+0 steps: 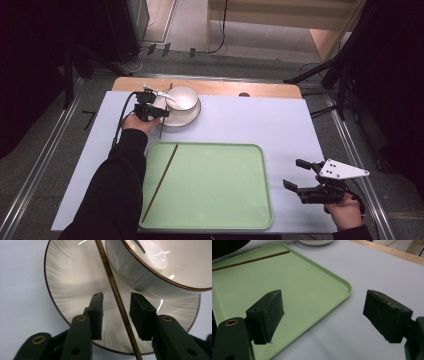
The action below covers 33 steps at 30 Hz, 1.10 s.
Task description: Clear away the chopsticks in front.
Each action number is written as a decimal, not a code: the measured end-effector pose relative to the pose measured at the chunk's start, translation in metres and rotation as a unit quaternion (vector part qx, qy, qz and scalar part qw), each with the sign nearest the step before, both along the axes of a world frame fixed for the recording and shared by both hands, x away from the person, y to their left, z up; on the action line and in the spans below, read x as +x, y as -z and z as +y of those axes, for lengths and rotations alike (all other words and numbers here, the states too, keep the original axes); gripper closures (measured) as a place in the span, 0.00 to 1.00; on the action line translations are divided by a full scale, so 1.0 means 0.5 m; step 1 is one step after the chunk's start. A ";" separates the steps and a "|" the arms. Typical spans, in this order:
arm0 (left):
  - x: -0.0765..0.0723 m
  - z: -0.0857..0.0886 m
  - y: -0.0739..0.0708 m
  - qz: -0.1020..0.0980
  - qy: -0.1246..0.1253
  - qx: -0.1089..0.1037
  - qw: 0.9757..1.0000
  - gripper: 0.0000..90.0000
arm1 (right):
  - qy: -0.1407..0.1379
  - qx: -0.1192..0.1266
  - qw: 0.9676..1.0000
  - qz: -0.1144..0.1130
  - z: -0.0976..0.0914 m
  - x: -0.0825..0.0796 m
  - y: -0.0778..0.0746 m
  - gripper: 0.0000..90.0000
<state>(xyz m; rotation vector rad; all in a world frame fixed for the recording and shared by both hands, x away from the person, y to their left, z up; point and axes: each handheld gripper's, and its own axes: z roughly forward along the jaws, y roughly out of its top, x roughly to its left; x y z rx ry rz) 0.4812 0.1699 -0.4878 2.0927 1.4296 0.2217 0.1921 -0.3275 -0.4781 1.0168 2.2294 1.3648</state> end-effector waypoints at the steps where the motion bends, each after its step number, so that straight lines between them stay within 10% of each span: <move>1: 0.001 -0.001 0.001 0.001 -0.003 0.001 1.000 0.75 | 0.000 0.001 1.000 0.001 0.000 0.000 0.000 0.19; 10: 0.006 0.000 0.002 0.011 -0.043 -0.002 0.999 0.95 | 0.000 0.000 1.000 0.001 -0.002 -0.001 0.000 0.19; 33: -0.012 0.082 -0.073 0.017 -0.074 -0.029 0.997 0.96 | -0.002 0.001 1.000 0.001 0.000 0.002 0.001 0.19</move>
